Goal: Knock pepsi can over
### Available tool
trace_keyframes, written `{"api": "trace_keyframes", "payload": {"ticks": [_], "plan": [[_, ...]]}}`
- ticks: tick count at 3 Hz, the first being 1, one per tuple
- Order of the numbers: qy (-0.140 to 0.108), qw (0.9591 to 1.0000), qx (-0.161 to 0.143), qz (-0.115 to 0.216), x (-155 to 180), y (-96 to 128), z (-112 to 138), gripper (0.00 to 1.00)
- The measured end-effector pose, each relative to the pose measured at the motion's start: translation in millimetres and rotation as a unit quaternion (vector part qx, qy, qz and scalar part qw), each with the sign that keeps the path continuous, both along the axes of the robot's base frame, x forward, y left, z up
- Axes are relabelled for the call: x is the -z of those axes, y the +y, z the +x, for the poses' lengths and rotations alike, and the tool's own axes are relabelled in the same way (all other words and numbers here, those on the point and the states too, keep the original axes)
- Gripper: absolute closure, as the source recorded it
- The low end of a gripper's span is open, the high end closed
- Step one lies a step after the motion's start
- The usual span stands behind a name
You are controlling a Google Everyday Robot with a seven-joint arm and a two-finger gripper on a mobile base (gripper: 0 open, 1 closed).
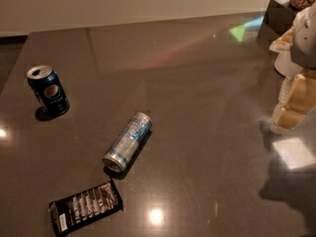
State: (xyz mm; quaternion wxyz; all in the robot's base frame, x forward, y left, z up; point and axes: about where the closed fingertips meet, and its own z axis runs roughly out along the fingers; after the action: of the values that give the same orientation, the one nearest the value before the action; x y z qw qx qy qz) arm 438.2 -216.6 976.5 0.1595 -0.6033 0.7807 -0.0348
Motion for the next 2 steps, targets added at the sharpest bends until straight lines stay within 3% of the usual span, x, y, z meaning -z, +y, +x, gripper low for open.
{"api": "trace_keyframes", "payload": {"ticks": [1,2], "plan": [[0.000,1.0000,0.000,0.000,0.0,0.0,0.0,0.00],[-0.026,0.9983,-0.034,0.039,-8.6,37.4,16.2,0.00]]}}
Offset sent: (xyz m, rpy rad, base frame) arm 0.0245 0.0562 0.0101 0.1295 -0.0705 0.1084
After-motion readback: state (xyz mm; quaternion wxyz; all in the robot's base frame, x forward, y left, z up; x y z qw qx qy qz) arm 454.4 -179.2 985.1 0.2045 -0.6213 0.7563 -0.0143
